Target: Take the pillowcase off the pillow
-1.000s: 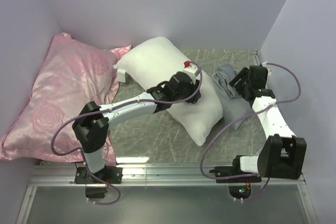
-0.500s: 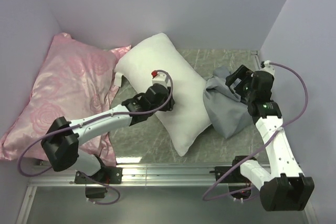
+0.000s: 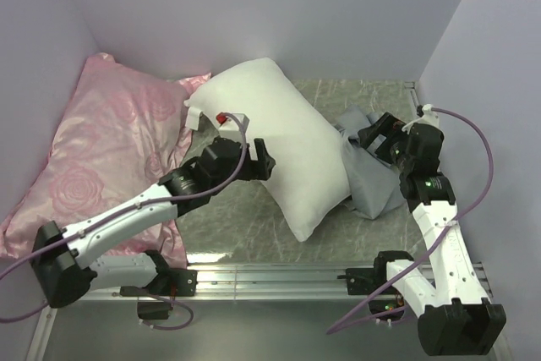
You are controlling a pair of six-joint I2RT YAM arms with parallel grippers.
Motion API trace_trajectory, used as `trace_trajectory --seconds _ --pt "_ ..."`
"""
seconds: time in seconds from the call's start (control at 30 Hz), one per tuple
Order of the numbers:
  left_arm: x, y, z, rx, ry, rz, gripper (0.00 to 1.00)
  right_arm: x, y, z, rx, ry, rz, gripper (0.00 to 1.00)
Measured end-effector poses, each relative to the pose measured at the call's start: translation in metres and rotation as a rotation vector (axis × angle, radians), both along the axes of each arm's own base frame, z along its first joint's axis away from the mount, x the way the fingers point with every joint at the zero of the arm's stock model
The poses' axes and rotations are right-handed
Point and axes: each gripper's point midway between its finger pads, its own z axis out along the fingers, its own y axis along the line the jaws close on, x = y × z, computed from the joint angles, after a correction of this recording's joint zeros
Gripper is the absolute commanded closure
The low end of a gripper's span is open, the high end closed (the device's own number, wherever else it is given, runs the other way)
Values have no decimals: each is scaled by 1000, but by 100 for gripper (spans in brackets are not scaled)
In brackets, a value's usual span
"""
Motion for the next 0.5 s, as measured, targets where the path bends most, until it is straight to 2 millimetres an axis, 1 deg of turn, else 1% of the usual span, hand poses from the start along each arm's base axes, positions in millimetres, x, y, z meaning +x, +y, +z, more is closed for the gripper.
trace_trajectory --seconds 0.03,0.23,0.3,0.4,0.5 --pt "-3 4 4 -9 -11 2 1 0 1 1 1 -2 4 0" --pt "-11 21 34 -77 -79 28 1 -6 4 10 8 -34 21 0" --pt "-15 27 40 -94 -94 31 1 -10 5 13 10 -54 28 0" --pt "-19 35 44 -107 -110 44 1 -17 6 16 10 -76 30 0" --pt "-21 40 41 -106 -112 49 1 -19 5 19 9 -88 29 0"
